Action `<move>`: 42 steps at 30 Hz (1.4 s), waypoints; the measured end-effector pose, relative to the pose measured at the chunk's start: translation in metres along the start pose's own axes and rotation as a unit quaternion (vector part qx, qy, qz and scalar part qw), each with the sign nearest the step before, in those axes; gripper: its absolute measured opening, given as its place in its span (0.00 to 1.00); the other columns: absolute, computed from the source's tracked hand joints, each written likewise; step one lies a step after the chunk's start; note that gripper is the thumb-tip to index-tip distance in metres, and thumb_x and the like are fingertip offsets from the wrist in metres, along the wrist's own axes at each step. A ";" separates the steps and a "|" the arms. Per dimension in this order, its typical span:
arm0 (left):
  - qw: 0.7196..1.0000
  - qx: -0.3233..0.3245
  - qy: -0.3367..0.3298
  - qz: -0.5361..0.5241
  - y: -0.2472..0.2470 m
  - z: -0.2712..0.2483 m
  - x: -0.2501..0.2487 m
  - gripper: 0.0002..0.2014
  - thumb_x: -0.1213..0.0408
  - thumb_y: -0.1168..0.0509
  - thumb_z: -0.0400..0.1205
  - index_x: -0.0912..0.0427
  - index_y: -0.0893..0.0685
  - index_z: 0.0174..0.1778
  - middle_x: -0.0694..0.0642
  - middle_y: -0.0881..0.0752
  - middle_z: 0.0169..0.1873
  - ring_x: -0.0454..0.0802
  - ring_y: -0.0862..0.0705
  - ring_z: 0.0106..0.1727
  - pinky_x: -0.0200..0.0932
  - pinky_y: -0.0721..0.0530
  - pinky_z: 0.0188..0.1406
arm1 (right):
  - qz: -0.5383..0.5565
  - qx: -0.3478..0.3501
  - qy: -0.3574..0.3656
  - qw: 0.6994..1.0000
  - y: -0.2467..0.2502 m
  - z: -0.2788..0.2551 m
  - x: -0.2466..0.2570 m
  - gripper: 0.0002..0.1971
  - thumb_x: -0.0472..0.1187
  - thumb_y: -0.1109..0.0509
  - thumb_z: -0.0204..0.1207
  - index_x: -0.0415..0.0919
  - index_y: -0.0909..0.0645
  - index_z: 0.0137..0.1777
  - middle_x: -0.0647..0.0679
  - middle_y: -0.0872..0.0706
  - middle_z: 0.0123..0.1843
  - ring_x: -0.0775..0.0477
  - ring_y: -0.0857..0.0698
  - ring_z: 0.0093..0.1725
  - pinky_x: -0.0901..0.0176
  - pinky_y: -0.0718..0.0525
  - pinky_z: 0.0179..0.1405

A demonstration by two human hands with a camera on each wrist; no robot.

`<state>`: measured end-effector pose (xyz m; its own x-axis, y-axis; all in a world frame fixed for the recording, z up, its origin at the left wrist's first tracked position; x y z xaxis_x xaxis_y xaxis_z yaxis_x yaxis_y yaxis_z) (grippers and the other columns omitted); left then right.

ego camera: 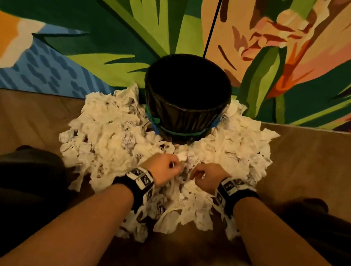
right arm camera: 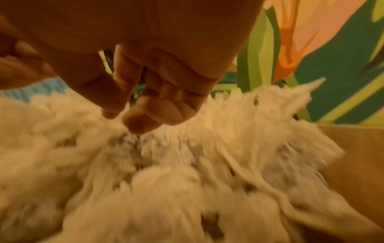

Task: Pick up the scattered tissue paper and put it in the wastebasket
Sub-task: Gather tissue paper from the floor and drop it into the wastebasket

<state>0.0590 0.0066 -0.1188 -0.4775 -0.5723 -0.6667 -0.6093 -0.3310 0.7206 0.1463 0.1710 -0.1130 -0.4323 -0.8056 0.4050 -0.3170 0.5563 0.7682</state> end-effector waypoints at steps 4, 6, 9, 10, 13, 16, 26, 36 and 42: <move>0.990 0.104 0.018 0.095 -0.061 -0.015 0.020 0.10 0.48 0.39 0.84 0.47 0.18 0.55 0.51 0.14 0.43 0.53 0.16 0.44 0.43 0.19 0.40 | -0.052 0.072 -0.051 0.995 -0.038 -0.003 -0.037 0.23 0.46 0.27 0.73 0.58 0.23 0.69 0.47 0.28 0.67 0.42 0.22 0.66 0.50 0.19 0.64; 0.983 0.134 0.019 0.121 -0.079 -0.014 0.025 0.15 0.45 0.38 0.83 0.46 0.21 0.61 0.54 0.13 0.49 0.56 0.15 0.49 0.45 0.19 0.43 | -0.075 0.080 -0.062 0.992 -0.045 -0.004 -0.050 0.26 0.54 0.26 0.72 0.61 0.26 0.70 0.46 0.31 0.66 0.42 0.22 0.64 0.47 0.18 0.63; 0.983 0.139 0.028 0.114 -0.096 -0.007 0.027 0.21 0.43 0.35 0.82 0.44 0.25 0.69 0.54 0.13 0.53 0.56 0.15 0.53 0.43 0.24 0.42 | -0.077 0.061 -0.066 0.993 -0.052 -0.005 -0.063 0.30 0.60 0.24 0.69 0.62 0.26 0.71 0.51 0.28 0.56 0.45 0.19 0.60 0.54 0.18 0.57; 0.984 0.134 0.030 0.114 -0.101 -0.005 0.027 0.23 0.42 0.33 0.81 0.44 0.26 0.70 0.53 0.13 0.54 0.55 0.15 0.53 0.43 0.26 0.42 | -0.069 0.065 -0.063 0.994 -0.055 -0.005 -0.066 0.30 0.60 0.24 0.70 0.62 0.26 0.72 0.52 0.24 0.54 0.45 0.18 0.60 0.55 0.19 0.57; 0.983 0.136 0.048 0.117 -0.114 0.006 0.022 0.24 0.40 0.31 0.78 0.46 0.23 0.66 0.51 0.14 0.55 0.55 0.15 0.55 0.43 0.25 0.42 | -0.034 0.095 -0.062 0.993 -0.060 -0.001 -0.069 0.28 0.55 0.26 0.74 0.61 0.26 0.74 0.53 0.13 0.54 0.49 0.17 0.57 0.57 0.19 0.57; 0.979 0.138 0.055 0.142 -0.125 0.013 0.021 0.18 0.42 0.32 0.79 0.48 0.19 0.58 0.53 0.14 0.54 0.56 0.15 0.54 0.44 0.25 0.42 | -0.051 0.093 -0.053 0.993 -0.058 0.006 -0.067 0.18 0.49 0.28 0.78 0.56 0.18 0.67 0.52 0.12 0.57 0.50 0.15 0.56 0.57 0.17 0.58; 0.998 0.025 0.012 -0.060 -0.104 -0.005 0.034 0.08 0.62 0.33 0.79 0.54 0.25 0.37 0.52 0.23 0.37 0.49 0.23 0.35 0.40 0.30 0.36 | 0.006 -0.001 -0.040 0.999 -0.069 0.005 -0.069 0.20 0.63 0.29 0.66 0.61 0.24 0.57 0.56 0.21 0.58 0.48 0.19 0.58 0.48 0.17 0.60; 0.967 -0.084 0.112 -0.215 -0.063 -0.002 0.036 0.08 0.70 0.42 0.83 0.51 0.25 0.46 0.53 0.20 0.33 0.50 0.24 0.29 0.42 0.25 0.29 | 0.008 -0.008 -0.034 0.999 -0.080 0.013 -0.056 0.14 0.46 0.35 0.82 0.51 0.16 0.66 0.50 0.14 0.63 0.45 0.17 0.61 0.60 0.22 0.58; 0.945 -0.166 0.164 -0.230 -0.040 -0.002 0.057 0.05 0.61 0.31 0.82 0.51 0.19 0.40 0.53 0.16 0.32 0.49 0.23 0.29 0.39 0.28 0.28 | 0.416 -0.172 -0.160 0.878 -0.055 0.006 -0.048 0.18 0.53 0.41 0.82 0.42 0.17 0.43 0.43 0.12 0.36 0.43 0.15 0.34 0.48 0.15 0.37</move>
<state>0.0571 -0.0148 -0.1852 0.0449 -0.4937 -0.8685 -0.4473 -0.7873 0.4244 0.1800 0.1803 -0.1779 -0.6261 -0.0202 0.7795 0.4716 0.7862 0.3992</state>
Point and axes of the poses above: each hand's wrist, its own z-axis towards the middle knuckle, its own y-axis out of the back of the hand, x = y × z, the point moved 2 cm from there along z, towards the middle knuckle
